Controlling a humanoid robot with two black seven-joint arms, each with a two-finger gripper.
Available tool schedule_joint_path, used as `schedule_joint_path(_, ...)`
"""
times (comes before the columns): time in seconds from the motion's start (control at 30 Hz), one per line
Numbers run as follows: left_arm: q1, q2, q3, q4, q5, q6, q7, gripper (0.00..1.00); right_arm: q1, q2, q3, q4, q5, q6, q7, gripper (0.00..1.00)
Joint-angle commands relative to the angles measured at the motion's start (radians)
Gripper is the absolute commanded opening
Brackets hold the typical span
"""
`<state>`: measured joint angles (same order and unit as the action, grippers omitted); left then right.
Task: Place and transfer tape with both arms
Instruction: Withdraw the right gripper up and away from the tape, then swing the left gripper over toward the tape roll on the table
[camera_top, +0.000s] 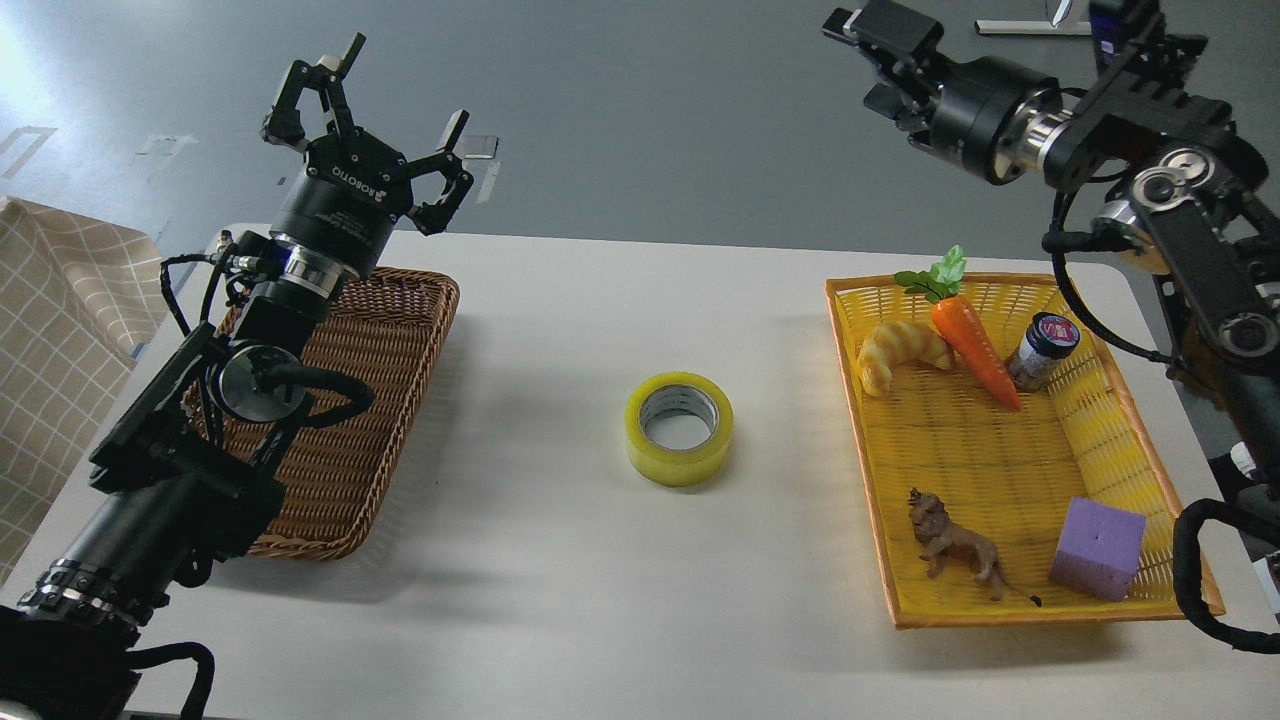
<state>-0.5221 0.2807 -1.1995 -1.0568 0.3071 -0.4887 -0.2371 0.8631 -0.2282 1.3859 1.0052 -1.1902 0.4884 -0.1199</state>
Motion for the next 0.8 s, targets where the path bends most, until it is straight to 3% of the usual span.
schedule_joint_path(0.0,-0.018,0.026,0.001,0.0,0.003,0.0,0.005,0.98,-0.057,0.001,0.145,-0.002,0.211,0.0,0.0,1.0)
schedule_joint_path(0.3,-0.073,0.072,0.058,0.0,0.145,0.0,-0.004,0.98,-0.219,-0.011,0.229,-0.007,0.834,0.0,-0.003,1.0)
schedule_joint_path(0.5,-0.09,0.075,0.058,-0.011,0.375,0.0,-0.008,0.98,-0.297,-0.008,0.28,-0.002,1.015,0.0,-0.001,1.0)
schedule_joint_path(0.77,-0.096,0.104,0.066,-0.133,0.677,0.0,-0.008,0.98,-0.383,0.0,0.387,0.0,1.017,0.0,0.0,1.0)
